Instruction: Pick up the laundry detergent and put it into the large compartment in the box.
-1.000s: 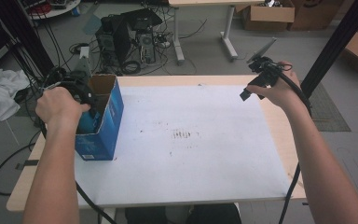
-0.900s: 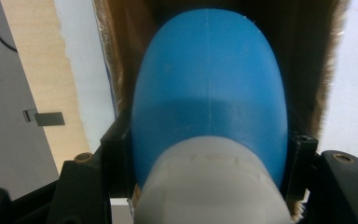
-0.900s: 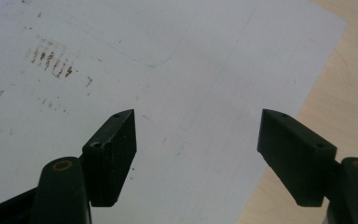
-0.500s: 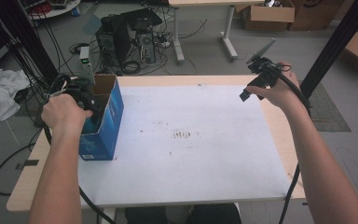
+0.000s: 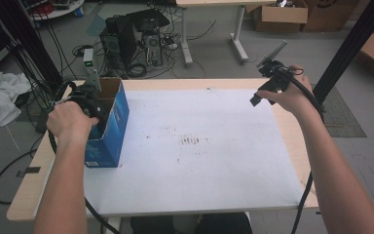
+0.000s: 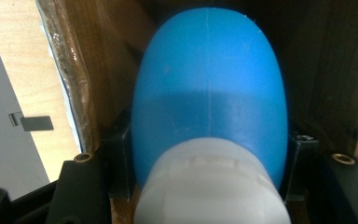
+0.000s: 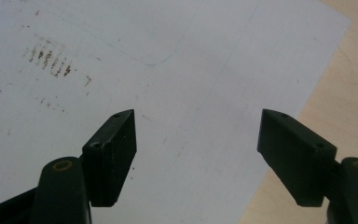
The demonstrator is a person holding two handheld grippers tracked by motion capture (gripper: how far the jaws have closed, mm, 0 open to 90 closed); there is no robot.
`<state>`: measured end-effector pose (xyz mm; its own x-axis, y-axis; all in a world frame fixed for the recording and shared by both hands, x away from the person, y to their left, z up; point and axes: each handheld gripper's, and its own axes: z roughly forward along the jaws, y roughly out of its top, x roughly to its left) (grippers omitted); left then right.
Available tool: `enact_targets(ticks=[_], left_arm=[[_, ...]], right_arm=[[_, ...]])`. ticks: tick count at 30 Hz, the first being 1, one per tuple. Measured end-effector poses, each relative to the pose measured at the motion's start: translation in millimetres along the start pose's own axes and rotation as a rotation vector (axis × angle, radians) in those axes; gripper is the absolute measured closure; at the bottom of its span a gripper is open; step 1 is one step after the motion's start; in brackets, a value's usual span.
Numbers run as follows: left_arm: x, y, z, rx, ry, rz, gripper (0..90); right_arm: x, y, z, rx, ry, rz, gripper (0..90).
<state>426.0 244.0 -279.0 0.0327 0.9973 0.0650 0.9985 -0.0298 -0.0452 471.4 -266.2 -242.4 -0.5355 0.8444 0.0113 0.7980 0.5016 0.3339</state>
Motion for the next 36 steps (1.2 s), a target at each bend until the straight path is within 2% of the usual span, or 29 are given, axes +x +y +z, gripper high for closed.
enact_targets(ticks=[36], left_arm=[[-4.2,-0.4,2.2,-0.005,0.017,0.008,37.6]], right_arm=[[0.6,-2.0,-0.1,-0.004,0.003,-0.001,28.3]])
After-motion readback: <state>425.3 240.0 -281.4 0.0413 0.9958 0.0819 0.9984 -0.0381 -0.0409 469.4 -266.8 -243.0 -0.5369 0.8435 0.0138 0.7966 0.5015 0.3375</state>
